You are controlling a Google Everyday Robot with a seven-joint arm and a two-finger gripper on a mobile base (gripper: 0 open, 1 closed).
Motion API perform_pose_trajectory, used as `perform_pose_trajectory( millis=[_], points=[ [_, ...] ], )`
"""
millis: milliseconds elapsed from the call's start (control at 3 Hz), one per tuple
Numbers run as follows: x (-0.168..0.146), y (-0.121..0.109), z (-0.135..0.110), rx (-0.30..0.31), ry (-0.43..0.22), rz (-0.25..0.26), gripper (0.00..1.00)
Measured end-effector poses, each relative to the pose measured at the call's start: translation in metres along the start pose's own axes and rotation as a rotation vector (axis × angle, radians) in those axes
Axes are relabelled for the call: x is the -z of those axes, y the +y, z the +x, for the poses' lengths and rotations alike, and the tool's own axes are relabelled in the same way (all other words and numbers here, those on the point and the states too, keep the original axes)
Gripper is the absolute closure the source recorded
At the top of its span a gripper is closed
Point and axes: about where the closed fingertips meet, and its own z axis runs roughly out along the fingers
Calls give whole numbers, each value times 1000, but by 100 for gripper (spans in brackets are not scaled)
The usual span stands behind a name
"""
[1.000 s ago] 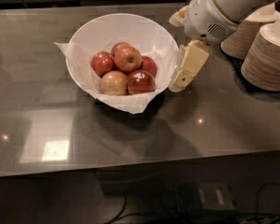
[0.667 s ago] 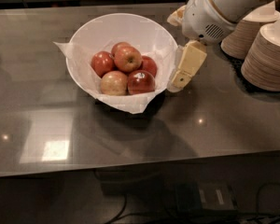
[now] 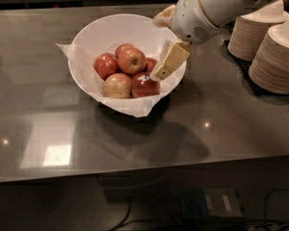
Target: Pick apple from white bowl
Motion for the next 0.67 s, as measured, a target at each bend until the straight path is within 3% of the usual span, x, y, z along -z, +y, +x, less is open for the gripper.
perform_pose_trajectory(
  millis=[333, 667],
  points=[
    [-13, -10, -7, 19, -47, 10, 28],
    [-21, -17, -10, 31, -61, 16, 27]
  ],
)
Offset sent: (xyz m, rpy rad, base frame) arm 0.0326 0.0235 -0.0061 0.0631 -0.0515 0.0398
